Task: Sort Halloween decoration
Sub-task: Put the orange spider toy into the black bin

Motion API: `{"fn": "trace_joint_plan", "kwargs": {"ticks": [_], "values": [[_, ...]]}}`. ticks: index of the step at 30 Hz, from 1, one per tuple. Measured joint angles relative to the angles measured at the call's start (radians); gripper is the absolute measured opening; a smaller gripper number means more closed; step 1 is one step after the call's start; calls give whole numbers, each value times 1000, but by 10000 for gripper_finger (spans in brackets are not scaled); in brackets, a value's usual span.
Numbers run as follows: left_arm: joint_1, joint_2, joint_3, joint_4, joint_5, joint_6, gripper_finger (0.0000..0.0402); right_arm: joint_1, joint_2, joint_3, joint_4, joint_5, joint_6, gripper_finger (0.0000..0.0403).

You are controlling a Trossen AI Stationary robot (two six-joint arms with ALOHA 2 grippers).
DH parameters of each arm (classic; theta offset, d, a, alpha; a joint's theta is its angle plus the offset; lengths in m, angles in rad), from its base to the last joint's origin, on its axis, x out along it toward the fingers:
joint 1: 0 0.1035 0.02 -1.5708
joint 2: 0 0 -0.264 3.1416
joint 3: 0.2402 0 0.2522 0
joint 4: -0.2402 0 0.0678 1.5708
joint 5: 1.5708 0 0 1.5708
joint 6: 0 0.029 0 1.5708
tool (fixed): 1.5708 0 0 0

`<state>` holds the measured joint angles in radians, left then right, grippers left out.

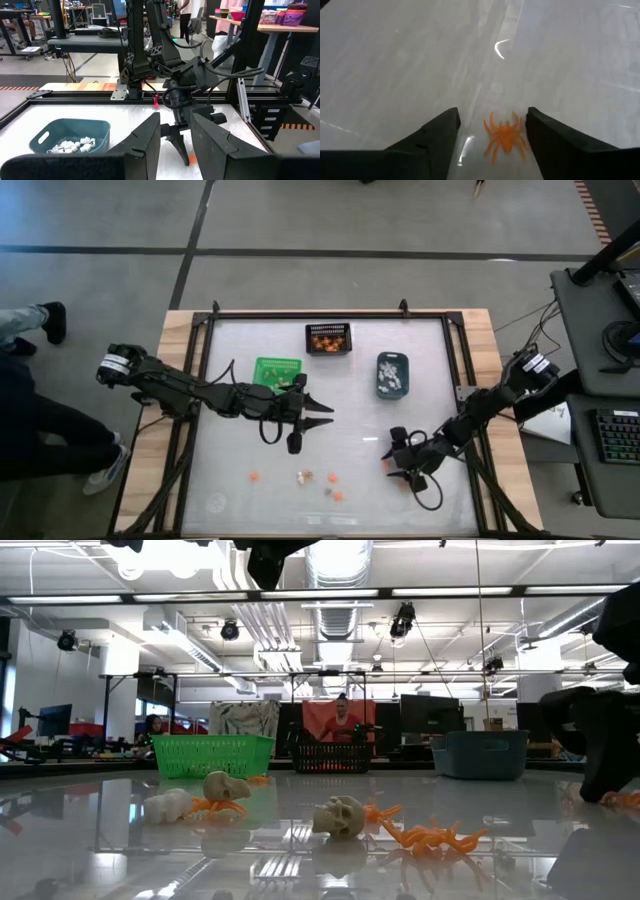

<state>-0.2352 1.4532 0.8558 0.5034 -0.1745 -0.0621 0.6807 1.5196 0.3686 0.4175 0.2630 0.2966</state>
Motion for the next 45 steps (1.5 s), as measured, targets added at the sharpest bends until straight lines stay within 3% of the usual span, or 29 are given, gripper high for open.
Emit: {"fn": "trace_joint_plan", "kwargs": {"ticks": [9, 17, 28, 34, 40, 45], "values": [[0, 0, 0, 0, 0, 0, 91, 0, -1, -13, -3, -3, -6, 128], [0, 0, 0, -1, 0, 0, 91, 0, -3, -14, 19, -1, -29, 87], [0, 0, 0, -1, 0, 0, 91, 0, -30, -16, 31, 10, -42, 70], [0, 0, 0, 13, 0, 3, 91, -13, -109, -20, 11, 87, -72, 68], [0, -3, 0, 37, 0, 27, 91, -100, -203, -18, 22, 90, -61, 68], [0, -19, 1, 50, 0, 27, 91, -238, -266, 32, 28, 90, -57, 68]]}}
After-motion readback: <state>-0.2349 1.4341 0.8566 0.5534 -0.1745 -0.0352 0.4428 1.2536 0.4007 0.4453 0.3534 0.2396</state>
